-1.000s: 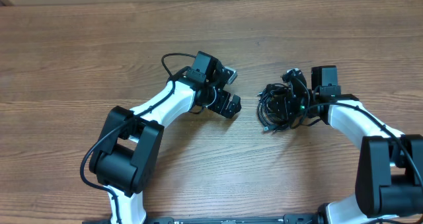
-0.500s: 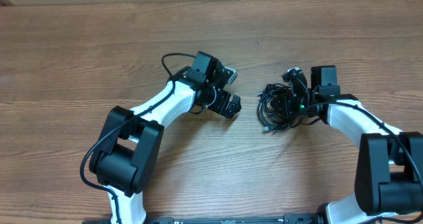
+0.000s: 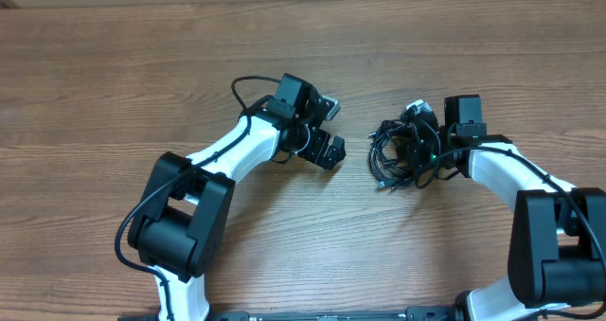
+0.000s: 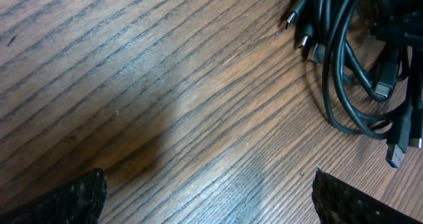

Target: Untangle cables

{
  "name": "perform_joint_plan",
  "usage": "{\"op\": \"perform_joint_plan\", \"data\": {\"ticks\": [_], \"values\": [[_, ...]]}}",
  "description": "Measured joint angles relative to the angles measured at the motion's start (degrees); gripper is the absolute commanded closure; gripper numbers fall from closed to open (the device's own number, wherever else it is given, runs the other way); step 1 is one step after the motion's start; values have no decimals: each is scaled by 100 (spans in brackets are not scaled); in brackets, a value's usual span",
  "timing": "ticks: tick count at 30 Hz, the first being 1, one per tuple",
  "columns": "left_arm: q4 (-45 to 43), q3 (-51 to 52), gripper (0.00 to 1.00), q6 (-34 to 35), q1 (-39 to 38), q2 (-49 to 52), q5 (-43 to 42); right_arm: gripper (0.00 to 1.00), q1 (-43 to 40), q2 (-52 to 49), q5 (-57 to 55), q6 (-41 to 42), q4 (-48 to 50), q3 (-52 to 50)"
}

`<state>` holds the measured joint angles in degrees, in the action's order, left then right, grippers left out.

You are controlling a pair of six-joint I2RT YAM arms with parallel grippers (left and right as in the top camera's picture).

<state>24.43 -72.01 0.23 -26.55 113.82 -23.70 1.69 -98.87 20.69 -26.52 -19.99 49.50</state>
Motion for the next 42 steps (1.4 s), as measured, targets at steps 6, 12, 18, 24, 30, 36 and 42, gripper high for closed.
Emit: {"op": "perform_joint_plan", "data": {"ticks": [6,12,18,24,30,36,42], "values": [[0,0,0,0,0,0,2,55,0,0,-22,-22,-35,0],[0,0,0,0,0,0,0,45,0,0,7,-74,31,0],[0,0,0,0,0,0,0,45,0,0,50,-76,188,0],[0,0,0,0,0,0,0,48,0,-55,203,-168,249,0],[0,0,0,0,0,0,0,59,0,-310,286,-208,319,0],[0,0,0,0,0,0,0,82,0,-332,286,-238,304,0],[2,0,0,0,0,0,0,96,0,-341,289,-227,295,2]]}}
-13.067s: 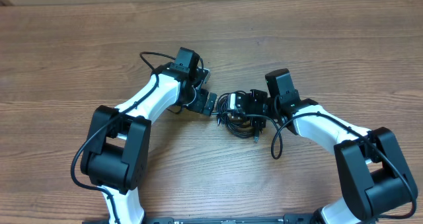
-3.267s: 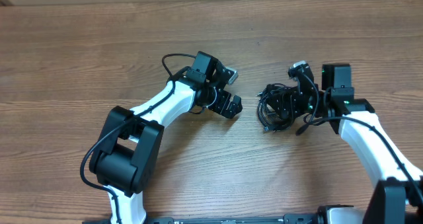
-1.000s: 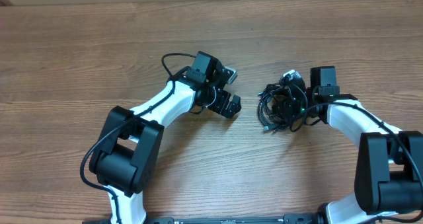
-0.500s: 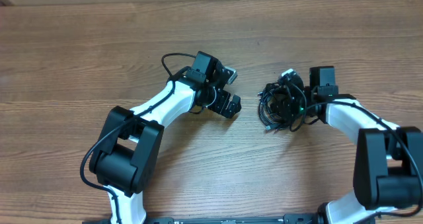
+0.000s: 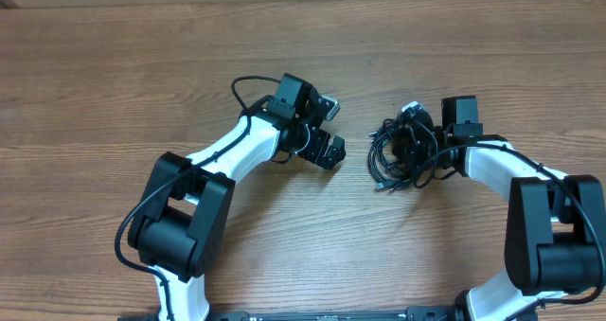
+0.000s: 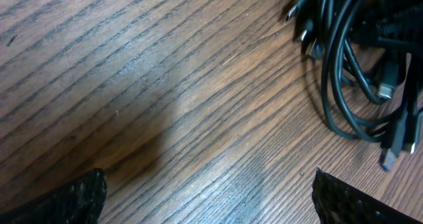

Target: Untangle cables

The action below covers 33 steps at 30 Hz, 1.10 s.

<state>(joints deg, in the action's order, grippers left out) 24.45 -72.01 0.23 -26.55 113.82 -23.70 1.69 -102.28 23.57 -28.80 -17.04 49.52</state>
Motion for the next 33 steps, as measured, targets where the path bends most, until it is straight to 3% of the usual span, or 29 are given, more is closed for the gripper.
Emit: {"op": "perform_joint_plan", "data": {"ticks": [7,22,33], "values": [[-2,0,1,0,0,0,0,96,0,219,44,103,-205,2],[-2,0,0,0,0,0,66,96,0,2415,717,267,-264,131],[0,0,1,0,0,0,105,96,0,3008,2083,330,289,133]]}}
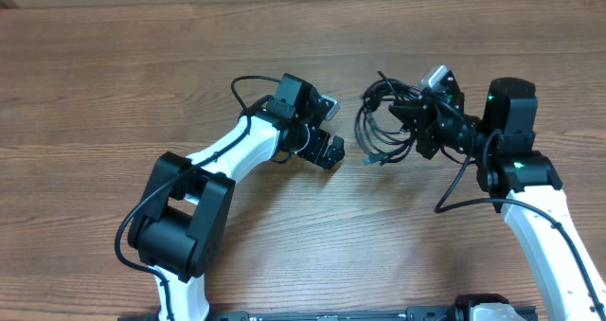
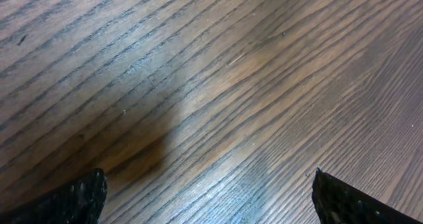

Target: Untangle cables

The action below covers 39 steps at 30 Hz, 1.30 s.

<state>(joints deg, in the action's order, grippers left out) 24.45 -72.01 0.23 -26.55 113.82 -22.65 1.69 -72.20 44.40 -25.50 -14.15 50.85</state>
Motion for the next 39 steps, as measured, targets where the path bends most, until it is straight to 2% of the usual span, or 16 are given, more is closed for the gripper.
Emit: {"op": "perform_joint_plan", "data": {"ticks": [13,18,24,27,32,39], "values": [[275,-4,0,0,0,0,24,96,0,0,328,17,4,0],[647,-87,1,-197,162,-2,-527,96,0,0,293,22,-96,0],[315,-146,0,-525,750,-365,-1475,96,0,0,155,20,-138,0],[240,-168,1,-743,960,-715,-1679,96,0,2,170,20,-157,0],[-136,-205,0,-1069,966,-1143,-1976,96,0,0,387,22,-160,0],[-909,-225,1,-1248,966,-1193,-2583,96,0,0,879,111,-181,0]]}}
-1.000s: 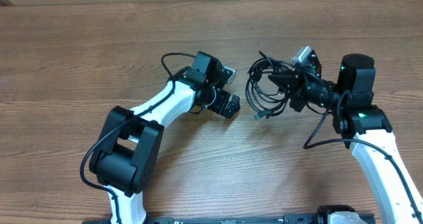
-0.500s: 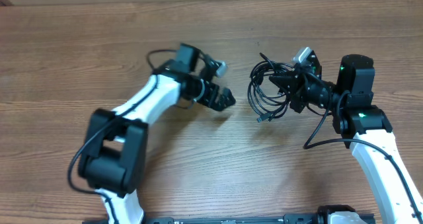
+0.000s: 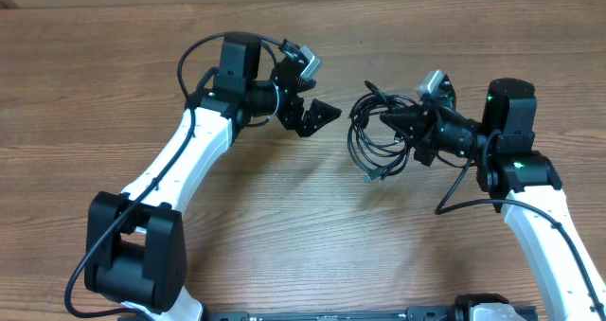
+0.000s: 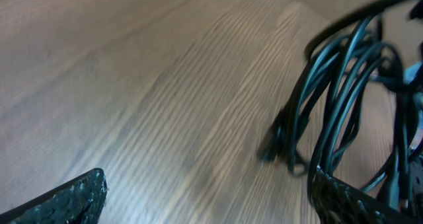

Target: Untangle cables

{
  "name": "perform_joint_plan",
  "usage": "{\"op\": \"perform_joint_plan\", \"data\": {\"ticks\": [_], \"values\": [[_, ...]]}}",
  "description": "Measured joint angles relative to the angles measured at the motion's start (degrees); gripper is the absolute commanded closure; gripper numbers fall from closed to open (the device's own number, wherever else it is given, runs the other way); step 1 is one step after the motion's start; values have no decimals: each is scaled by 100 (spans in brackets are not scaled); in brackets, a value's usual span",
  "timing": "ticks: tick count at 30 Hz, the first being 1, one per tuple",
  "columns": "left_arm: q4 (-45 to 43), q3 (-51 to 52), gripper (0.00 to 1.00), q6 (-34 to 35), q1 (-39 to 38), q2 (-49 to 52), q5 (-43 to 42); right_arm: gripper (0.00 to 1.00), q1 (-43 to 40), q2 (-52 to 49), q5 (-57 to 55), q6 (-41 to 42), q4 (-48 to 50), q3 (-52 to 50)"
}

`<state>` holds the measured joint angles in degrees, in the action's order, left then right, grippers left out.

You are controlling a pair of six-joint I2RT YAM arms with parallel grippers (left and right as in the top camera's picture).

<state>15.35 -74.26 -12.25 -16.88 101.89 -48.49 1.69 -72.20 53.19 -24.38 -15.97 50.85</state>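
Note:
A tangled bundle of black cables (image 3: 374, 136) hangs above the wooden table (image 3: 114, 94), with my right gripper (image 3: 409, 120) shut on its right side. Loops and loose plug ends dangle to the left and below. My left gripper (image 3: 322, 87) is raised off the table, open, and points toward the bundle with a small gap between them. In the left wrist view the cable loops (image 4: 334, 98) fill the right side, just beyond the right fingertip (image 4: 344, 201), and nothing lies between the fingers of the left gripper (image 4: 206, 184).
The arms' own black supply cables loop near each wrist, one above the left arm (image 3: 204, 51) and one beside the right arm (image 3: 459, 184). A pale wall edge runs along the far side of the table.
My left gripper was low over the table, left of the bundle. It is now raised, farther back, facing the bundle, which has come into its view. The held bundle hangs slightly lower and left.
The bundle lay on the table with my right gripper at its right side and my left gripper open and low nearby. Then the right gripper was in the bundle, then holding it up off the table. Now the left gripper is raised toward it.

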Motion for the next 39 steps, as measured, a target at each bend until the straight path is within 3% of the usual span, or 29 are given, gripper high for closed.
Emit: {"op": "perform_joint_plan", "data": {"ticks": [6,24,33,39], "values": [[-669,-2,1,-20,0,0,-420,96,0,0,457,125,2,0],[-1567,-4,0,-15,-302,0,-813,96,0,0,1097,315,-2,0],[-2098,-4,1,190,-378,0,-590,96,0,0,1307,321,-168,0],[-2013,-4,0,444,-431,0,11,96,0,0,1434,330,-315,0]]}}
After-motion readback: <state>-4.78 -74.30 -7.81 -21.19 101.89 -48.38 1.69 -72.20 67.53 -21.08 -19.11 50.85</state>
